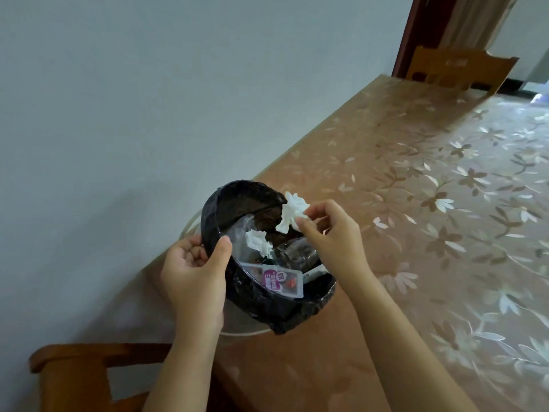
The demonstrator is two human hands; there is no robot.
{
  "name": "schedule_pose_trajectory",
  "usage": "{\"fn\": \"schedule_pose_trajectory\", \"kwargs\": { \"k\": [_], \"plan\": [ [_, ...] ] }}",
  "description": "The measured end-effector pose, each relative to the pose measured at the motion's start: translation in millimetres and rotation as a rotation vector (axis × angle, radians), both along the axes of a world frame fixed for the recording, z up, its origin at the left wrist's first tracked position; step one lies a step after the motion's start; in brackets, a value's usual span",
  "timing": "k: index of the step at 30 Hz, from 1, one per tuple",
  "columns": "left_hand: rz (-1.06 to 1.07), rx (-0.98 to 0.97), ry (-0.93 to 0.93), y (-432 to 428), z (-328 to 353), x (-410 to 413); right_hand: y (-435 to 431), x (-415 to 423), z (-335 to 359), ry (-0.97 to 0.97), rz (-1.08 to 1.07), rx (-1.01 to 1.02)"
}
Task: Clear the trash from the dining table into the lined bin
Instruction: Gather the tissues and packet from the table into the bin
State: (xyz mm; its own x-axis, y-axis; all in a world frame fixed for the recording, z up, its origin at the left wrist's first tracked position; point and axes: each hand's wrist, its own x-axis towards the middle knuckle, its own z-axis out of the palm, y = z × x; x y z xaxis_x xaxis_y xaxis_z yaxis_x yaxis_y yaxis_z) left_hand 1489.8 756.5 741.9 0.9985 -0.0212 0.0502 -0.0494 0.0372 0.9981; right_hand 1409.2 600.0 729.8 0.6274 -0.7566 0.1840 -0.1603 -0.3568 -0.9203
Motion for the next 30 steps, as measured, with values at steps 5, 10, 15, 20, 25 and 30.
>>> {"fn": "schedule_pose_trajectory", "kwargs": {
  "k": [5, 10, 15, 20, 25, 30],
  "plan": [
    [0.06, -0.04, 0.024, 43.6, 5.1, -2.0, 51.4, -5.2, 14.8, 0.119, 0.25, -0.117],
    [0.126, -0.093, 0.026, 90.3, 7.6, 2.2, 81.1, -12.0, 15.1, 0.158, 0.22, -0.19],
    [0.215, -0.123, 0.014, 131.4, 7.6, 7.0, 102.7, -11.0, 8.3, 0.183, 0.14, -0.279],
    [0.263, -0.126, -0.057, 150.9, 16.7, 13.3, 105.3, -11.6, -6.5, 0.267, 0.014, -0.352],
    [0.327, -0.135, -0.083, 163.8, 26.9, 25.2, 106.4, -7.7, -27.2, 0.354, 0.056, -0.281],
    [0.375, -0.145, -0.125, 167.1, 36.5, 35.1, 107.5, 10.3, -35.1, 0.421, 0.117, -0.275]
  ]
}}
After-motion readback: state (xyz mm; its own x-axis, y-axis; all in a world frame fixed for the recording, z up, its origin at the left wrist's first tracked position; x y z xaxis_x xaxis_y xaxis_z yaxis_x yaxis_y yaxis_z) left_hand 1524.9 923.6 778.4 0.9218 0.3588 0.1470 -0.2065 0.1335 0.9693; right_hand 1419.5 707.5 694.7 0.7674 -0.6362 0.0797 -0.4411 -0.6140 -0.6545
